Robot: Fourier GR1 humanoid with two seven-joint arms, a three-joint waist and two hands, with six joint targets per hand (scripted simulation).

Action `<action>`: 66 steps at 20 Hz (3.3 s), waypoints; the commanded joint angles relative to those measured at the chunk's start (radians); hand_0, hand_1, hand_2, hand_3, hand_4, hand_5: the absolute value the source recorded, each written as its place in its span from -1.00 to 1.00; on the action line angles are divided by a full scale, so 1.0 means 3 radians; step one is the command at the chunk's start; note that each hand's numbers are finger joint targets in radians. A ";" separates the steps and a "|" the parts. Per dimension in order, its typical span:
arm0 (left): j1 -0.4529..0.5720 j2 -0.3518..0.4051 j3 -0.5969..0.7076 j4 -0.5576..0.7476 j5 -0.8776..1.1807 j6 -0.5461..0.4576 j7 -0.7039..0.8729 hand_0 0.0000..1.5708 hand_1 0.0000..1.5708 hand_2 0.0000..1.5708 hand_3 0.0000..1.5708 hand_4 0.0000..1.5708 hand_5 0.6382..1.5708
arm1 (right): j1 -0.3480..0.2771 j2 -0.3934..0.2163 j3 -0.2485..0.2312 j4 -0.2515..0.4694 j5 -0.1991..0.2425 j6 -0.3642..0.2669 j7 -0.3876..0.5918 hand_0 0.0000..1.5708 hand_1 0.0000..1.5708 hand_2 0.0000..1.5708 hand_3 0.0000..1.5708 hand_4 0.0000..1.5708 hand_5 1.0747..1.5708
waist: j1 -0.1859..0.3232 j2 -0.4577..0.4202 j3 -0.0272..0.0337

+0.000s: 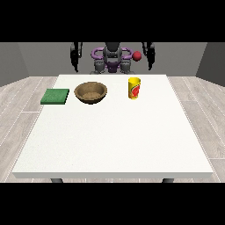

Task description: Pick the cup and pour the ball into the bowl, then pick the bowl and place it on the pad

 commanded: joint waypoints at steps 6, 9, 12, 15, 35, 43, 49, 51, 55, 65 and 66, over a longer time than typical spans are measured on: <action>-0.0063 0.0149 0.0056 -0.0368 0.0033 -0.0015 0.0335 -1.00 -1.00 -1.00 -1.00 -1.00 0.97 | -0.0034 -0.0140 -0.0068 -0.0360 -0.0029 -0.0014 0.0351 -1.00 -1.00 -1.00 -1.00 -1.00 0.99 | -0.0052 -0.0931 -0.0105; -0.0499 0.0191 0.0586 -0.0488 0.0579 0.0060 0.0715 -1.00 -1.00 -1.00 -1.00 -1.00 0.97 | -0.0005 -0.0528 -0.0663 -0.0363 -0.0817 0.0523 0.0416 -1.00 -1.00 -1.00 -1.00 -1.00 1.00 | -0.0262 -0.0680 -0.0115; -0.0615 0.0436 0.0853 -0.0509 0.0797 -0.0093 0.0691 -1.00 -1.00 -1.00 -1.00 -1.00 0.96 | 0.0138 -0.0442 -0.0643 -0.0396 -0.0760 0.0568 0.0120 -1.00 -1.00 -1.00 -1.00 -1.00 1.00 | -0.0265 -0.0467 -0.0117; -0.0486 0.0314 0.0776 -0.0399 0.0709 -0.0097 0.0316 -1.00 -1.00 -1.00 -1.00 -1.00 0.94 | -0.0044 -0.0530 -0.0886 -0.0346 -0.0913 0.0625 0.0149 -1.00 -1.00 -1.00 -1.00 -1.00 1.00 | -0.0192 -0.0233 -0.0117; -0.0835 -0.0132 0.0712 0.1483 0.0102 0.0234 -0.1891 -1.00 -1.00 -1.00 -1.00 -1.00 0.89 | -0.0261 -0.0205 -0.0618 -0.0141 -0.0456 0.0589 -0.0568 -1.00 -1.00 -1.00 -1.00 -1.00 1.00 | -0.0487 0.0521 -0.0119; -0.1386 -0.0021 0.0899 0.2296 0.0133 0.0374 -0.2448 -1.00 -1.00 -1.00 -1.00 -1.00 0.89 | -0.0379 -0.0409 -0.0827 0.0327 -0.0536 0.0924 -0.0980 -1.00 -1.00 -1.00 -1.00 -1.00 1.00 | -0.0535 0.0795 -0.0118; -0.1522 0.0014 0.1024 0.2898 0.0143 0.0420 -0.2971 -1.00 -1.00 -1.00 -1.00 -1.00 0.89 | -0.0599 -0.0513 -0.0892 0.0126 -0.0724 0.0954 -0.0714 -1.00 -1.00 -1.00 -1.00 -1.00 1.00 | -0.0638 0.0989 -0.0121; -0.1706 0.0072 0.1020 0.3023 0.0182 0.0380 -0.2803 -1.00 -1.00 -1.00 -1.00 -1.00 0.89 | -0.0586 -0.0576 -0.0953 0.0368 -0.0717 0.1048 -0.0816 -1.00 -1.00 -1.00 -1.00 -1.00 1.00 | -0.0590 0.0895 -0.0119; -0.1821 0.0134 0.1078 0.3215 0.0186 0.0429 -0.3089 -1.00 -1.00 -1.00 -1.00 -1.00 0.91 | -0.0612 -0.0564 -0.0988 0.0393 -0.0654 0.1020 -0.1011 -1.00 -1.00 -1.00 -1.00 -1.00 1.00 | -0.0634 0.1066 -0.0119; -0.1586 0.0043 0.0911 0.3161 -0.0329 0.1442 -0.3212 0.69 0.69 1.00 1.00 0.89 0.32 | -0.0661 -0.0678 -0.1057 0.0276 -0.0804 0.1103 -0.0819 -1.00 -1.00 -1.00 -1.00 -1.00 1.00 | -0.0825 0.1055 -0.0120; -0.1485 -0.0065 0.0747 0.3050 -0.0447 0.1513 -0.2918 0.69 0.69 1.00 1.00 0.91 0.29 | -0.0628 -0.0789 -0.1099 0.0480 -0.0856 0.1223 -0.0708 -1.00 -1.00 -1.00 -1.00 -1.00 1.00 | -0.0770 0.0747 -0.0116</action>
